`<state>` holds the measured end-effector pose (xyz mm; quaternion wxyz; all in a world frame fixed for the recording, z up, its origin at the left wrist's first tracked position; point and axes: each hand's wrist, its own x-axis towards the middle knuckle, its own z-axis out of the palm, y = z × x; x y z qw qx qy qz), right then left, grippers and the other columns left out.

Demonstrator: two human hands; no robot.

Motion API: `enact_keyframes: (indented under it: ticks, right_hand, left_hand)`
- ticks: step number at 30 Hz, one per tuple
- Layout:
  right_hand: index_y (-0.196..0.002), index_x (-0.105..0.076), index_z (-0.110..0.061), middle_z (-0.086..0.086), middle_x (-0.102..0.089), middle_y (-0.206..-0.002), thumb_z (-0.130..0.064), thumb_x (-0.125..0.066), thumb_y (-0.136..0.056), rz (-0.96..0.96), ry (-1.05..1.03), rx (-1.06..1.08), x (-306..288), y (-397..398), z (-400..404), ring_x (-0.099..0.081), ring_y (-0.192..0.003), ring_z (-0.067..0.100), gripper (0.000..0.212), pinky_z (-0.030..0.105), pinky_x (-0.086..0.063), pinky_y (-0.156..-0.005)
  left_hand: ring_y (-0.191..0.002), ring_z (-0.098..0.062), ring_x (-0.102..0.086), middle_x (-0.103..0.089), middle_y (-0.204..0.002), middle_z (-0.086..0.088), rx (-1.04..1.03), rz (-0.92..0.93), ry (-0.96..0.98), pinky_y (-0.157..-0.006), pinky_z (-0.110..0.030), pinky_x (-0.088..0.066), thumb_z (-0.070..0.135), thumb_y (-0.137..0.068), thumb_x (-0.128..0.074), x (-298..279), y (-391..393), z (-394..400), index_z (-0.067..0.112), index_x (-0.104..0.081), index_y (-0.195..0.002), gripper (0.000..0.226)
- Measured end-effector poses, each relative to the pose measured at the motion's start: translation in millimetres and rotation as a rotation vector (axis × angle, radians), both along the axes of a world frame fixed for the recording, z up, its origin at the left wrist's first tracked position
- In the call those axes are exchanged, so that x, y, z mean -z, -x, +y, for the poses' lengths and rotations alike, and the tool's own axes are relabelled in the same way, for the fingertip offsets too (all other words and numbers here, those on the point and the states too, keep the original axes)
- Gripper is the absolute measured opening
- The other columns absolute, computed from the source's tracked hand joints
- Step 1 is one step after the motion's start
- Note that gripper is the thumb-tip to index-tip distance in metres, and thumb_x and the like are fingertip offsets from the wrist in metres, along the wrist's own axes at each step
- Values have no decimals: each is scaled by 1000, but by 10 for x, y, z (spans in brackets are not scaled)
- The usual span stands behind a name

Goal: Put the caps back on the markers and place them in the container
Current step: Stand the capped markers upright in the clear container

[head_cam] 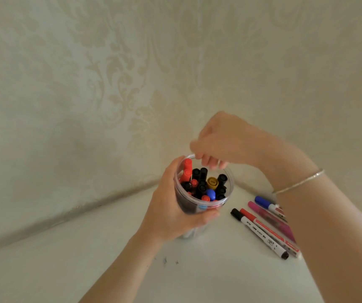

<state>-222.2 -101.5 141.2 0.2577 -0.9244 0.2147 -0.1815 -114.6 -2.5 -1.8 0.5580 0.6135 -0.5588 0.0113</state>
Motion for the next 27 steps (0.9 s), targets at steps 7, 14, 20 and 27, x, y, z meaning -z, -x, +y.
enact_keyframes:
  ticks: [7, 14, 20, 27]
  right_hand:
    - [-94, -70, -15, 5, -67, -93, -35, -70, -76, 78, 253, 10, 276, -127, 108, -65, -82, 24, 27, 35, -56, -70]
    - [-87, -48, -19, 6, -54, -86, -29, -55, -88, 46, 527, 171, 460, -232, 151, -61, -90, 31, 12, 32, -37, -65]
    - [-111, -63, -24, 5, -61, -98, -18, -46, -86, 125, 502, -1, 518, -179, 57, -59, -86, 27, 31, 30, -38, -63]
    - [-113, -64, -21, 8, -61, -106, -13, -50, -86, 125, 438, 59, 478, -75, 42, -61, -93, 29, 32, 32, -44, -67]
  left_hand:
    - [-129, -7, -48, -47, -135, 22, -27, 27, -8, -102, -25, -44, 28, -55, -92, 36, -18, 7, 18, -30, -144, 109]
    - [-126, -10, -51, -51, -135, 13, -67, 2, -26, -100, -33, -48, 41, -54, -89, 8, -3, -48, 22, -30, -145, 110]
    - [-126, -13, -52, -52, -134, 13, -72, 26, -7, -101, -37, -48, 31, -55, -92, 22, -19, -54, 22, -31, -144, 108]
    - [-123, -8, -53, -54, -131, 17, -40, -11, -1, -98, -24, -46, 33, -54, -91, -16, 95, -124, 20, -35, -142, 105]
